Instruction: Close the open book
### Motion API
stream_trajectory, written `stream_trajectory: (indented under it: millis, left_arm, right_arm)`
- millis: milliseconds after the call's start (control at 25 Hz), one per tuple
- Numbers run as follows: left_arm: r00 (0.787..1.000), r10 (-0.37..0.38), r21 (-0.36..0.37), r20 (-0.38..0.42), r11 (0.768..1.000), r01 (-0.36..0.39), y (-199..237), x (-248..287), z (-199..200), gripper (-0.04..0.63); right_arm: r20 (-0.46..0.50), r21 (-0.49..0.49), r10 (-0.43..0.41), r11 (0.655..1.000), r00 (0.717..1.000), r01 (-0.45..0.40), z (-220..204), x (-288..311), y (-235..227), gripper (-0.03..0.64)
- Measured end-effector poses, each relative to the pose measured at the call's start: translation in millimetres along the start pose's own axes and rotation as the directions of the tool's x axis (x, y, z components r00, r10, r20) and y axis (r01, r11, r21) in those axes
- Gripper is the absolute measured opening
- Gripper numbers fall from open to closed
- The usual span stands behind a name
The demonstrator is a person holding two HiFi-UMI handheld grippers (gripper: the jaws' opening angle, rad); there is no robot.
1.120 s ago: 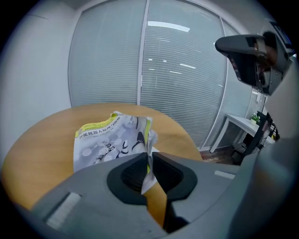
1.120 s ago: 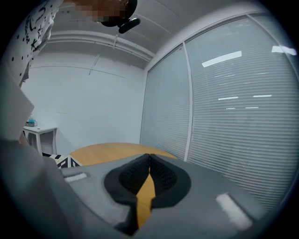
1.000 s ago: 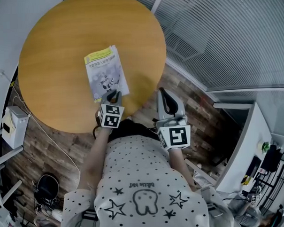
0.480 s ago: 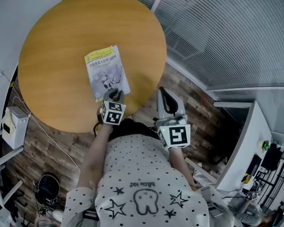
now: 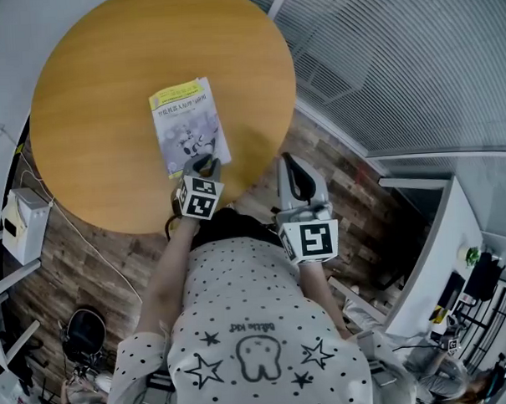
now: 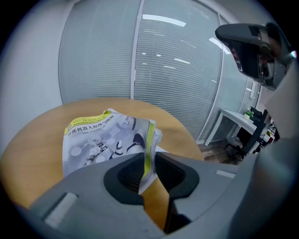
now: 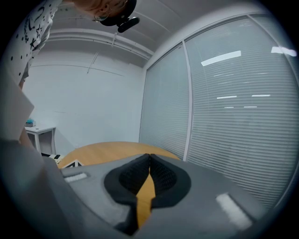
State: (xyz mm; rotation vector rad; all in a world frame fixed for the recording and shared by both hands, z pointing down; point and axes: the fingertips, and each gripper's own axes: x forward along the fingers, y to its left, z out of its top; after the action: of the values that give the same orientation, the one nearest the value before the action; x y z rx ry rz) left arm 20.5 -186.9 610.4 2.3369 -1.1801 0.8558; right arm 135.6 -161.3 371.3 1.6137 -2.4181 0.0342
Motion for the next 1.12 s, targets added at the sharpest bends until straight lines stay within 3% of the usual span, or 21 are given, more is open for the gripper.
stream_trajectory:
  millis: [440,560,680,960,1120]
  left_arm:
    - [0.999,-0.025,0.042,-0.023,0.999,0.026,-12,2,-6,0.146]
    - [0.999,-0.047,0.046,-0.008,0.998,0.048,-15,2,-1,0.255]
    - [0.998,-0.068,0.045,0.004,0.997,0.068,-19,1,1,0.303]
    - [0.998,-0.054,0.021,0.04,0.998,0.053,-18,-8,4,0.301]
    - [0.998,-0.013,0.0,0.058,1.0,0.013,-12,-13,11,0.198]
  right_arm:
    - [-0.008,0.001,0.006,1.0,1.0,-0.006,-4,-6,-1,0.005]
    - [-0.006,0.002,0.011,1.0,1.0,-0.011,-4,-5,-1,0.005]
    - [-0.006,0.002,0.017,1.0,1.0,-0.017,-4,-3,-1,0.005]
    - [0.006,0.0,0.035,0.999,0.999,-0.035,-2,-4,2,0.005]
    - [0.008,-0.002,0.043,0.999,0.999,-0.043,-2,-4,-1,0.005]
